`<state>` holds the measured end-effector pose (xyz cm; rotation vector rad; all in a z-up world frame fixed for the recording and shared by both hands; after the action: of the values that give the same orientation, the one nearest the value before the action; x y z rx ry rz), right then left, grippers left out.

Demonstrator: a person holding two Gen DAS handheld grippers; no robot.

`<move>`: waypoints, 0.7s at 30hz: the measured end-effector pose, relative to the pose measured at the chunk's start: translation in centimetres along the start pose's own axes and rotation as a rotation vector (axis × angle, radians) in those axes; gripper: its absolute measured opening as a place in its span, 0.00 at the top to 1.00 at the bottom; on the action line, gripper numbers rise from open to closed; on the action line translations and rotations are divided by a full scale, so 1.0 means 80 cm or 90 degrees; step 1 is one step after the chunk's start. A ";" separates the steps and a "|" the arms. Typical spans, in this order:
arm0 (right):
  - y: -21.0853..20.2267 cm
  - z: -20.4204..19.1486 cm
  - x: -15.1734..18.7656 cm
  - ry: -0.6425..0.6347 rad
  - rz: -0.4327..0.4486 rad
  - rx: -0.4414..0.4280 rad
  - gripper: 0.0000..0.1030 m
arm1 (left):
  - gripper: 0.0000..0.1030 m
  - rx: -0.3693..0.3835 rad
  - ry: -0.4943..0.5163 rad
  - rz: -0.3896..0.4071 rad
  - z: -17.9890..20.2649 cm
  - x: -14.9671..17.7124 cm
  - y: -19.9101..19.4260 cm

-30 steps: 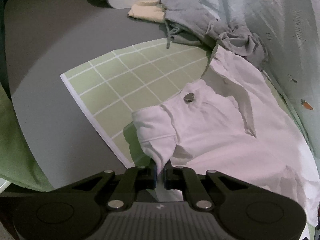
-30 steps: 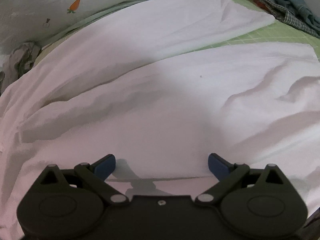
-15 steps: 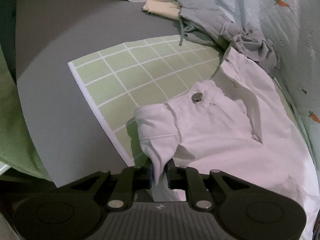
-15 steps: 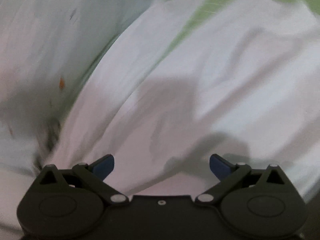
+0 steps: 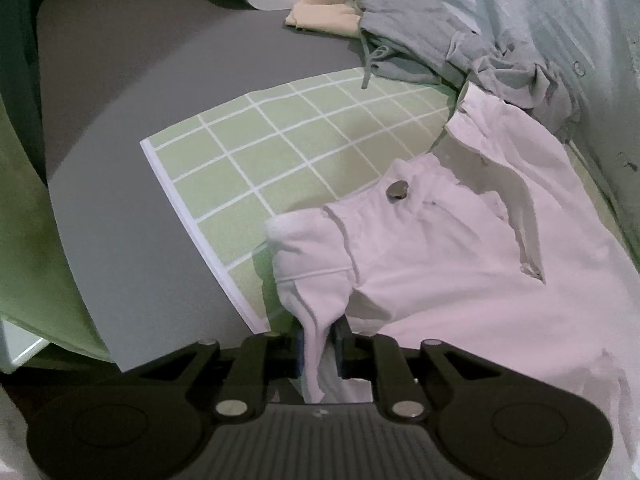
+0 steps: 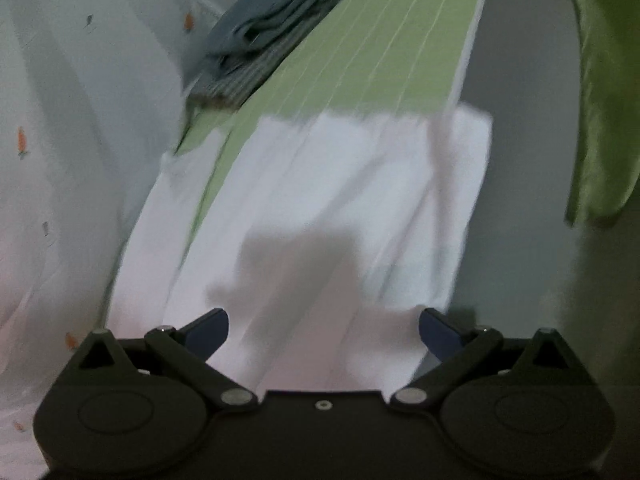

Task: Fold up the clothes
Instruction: 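Pinch the white shirt collar with the left gripper and hold it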

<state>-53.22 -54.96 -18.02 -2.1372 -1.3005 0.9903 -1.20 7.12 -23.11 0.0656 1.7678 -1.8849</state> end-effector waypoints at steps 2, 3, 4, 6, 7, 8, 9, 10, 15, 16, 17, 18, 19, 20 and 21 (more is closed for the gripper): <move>0.002 0.012 -0.020 -0.004 0.017 0.018 0.00 | 0.83 -0.014 0.005 0.004 0.004 0.001 0.000; 0.004 0.020 -0.029 0.001 0.025 0.026 0.00 | 0.82 -0.019 0.003 0.005 0.005 0.002 0.000; 0.005 0.029 -0.036 0.006 0.033 0.032 0.00 | 0.82 -0.023 -0.003 0.005 0.006 0.002 0.001; 0.003 0.048 -0.054 0.017 0.050 0.054 0.00 | 0.81 -0.031 -0.013 0.004 0.008 0.002 0.001; 0.002 0.055 -0.062 0.021 0.060 0.068 0.00 | 0.81 -0.036 -0.013 0.004 0.009 0.002 0.001; 0.001 0.061 -0.066 0.015 0.067 0.084 0.00 | 0.81 -0.040 -0.014 0.004 0.010 0.002 0.001; 0.003 0.065 -0.071 0.001 0.070 0.100 0.00 | 0.81 -0.044 -0.014 0.005 0.010 0.002 0.001; 0.005 0.068 -0.076 -0.014 0.071 0.118 0.00 | 0.81 -0.047 -0.016 0.006 0.011 0.003 0.001; 0.028 0.064 -0.085 -0.092 0.047 0.221 0.10 | 0.82 -0.057 -0.030 0.009 0.013 0.003 0.001; 0.030 0.065 -0.086 -0.096 0.042 0.238 0.16 | 0.83 -0.058 -0.032 0.010 0.014 0.003 0.000; 0.031 0.066 -0.086 -0.100 0.037 0.253 0.21 | 0.83 -0.059 -0.034 0.012 0.014 0.003 0.000; 0.031 0.065 -0.086 -0.103 0.035 0.262 0.24 | 0.85 -0.060 -0.037 0.013 0.014 0.003 -0.001; 0.028 0.067 -0.087 -0.099 0.035 0.265 0.31 | 0.86 -0.060 -0.042 0.015 0.014 0.003 -0.002; 0.021 0.073 -0.089 -0.088 0.039 0.263 0.43 | 0.87 -0.060 -0.047 0.016 0.014 0.002 -0.004; 0.013 0.078 -0.091 -0.076 0.043 0.260 0.49 | 0.88 -0.060 -0.051 0.018 0.014 0.001 -0.005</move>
<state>-59.56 -61.88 -20.24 -1.8397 -0.9776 1.3027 -1.10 6.04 -22.64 -0.0196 1.7894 -1.7570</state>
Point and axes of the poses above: each gripper's, at about its wrist camera, not at the fingertips, and y roughly the way its jaws point, z to its right, x to its underside, the point moved 6 cm from there along y, roughly the way its jaws point, and after that the axes turned 3 degrees about -x, right-handed, at the moved point
